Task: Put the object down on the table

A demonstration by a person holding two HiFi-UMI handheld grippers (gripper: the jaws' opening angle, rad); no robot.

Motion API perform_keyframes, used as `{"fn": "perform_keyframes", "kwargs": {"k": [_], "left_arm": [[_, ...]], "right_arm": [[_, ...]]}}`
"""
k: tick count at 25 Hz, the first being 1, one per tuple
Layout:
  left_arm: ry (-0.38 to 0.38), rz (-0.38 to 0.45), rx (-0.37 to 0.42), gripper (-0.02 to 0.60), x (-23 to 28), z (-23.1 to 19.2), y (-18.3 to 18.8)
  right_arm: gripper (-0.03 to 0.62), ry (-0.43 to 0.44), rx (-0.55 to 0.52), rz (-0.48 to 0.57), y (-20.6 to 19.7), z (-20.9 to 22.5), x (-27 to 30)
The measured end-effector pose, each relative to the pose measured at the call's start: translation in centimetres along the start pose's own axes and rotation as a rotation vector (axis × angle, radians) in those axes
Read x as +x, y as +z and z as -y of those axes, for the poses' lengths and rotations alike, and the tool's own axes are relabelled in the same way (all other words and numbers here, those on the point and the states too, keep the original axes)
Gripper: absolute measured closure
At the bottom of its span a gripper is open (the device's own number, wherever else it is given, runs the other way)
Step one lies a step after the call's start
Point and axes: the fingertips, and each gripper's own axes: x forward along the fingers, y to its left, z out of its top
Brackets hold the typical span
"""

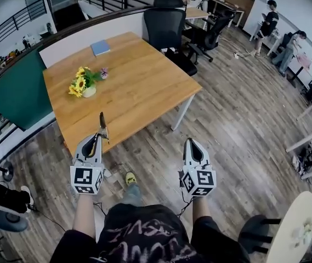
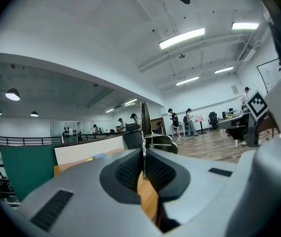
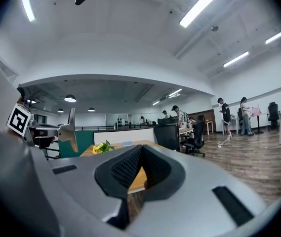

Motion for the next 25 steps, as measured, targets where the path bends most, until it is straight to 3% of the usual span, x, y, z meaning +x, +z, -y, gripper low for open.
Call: {"fn": "perform_keyframes", "kwargs": {"k": [14, 25], "left_arm": [[-0.037, -0.038, -0.025, 0.566, 17.3, -10.2, -1.4], [-0.040, -0.047, -0.029, 0.566, 23.3, -13.9, -2.3]], "right_arm": [[0.589, -0.030, -0.011, -0.041, 1.0, 0.0, 19.1], [0.589, 0.004, -0.022, -0.035, 1.7, -0.8, 27.0]]}}
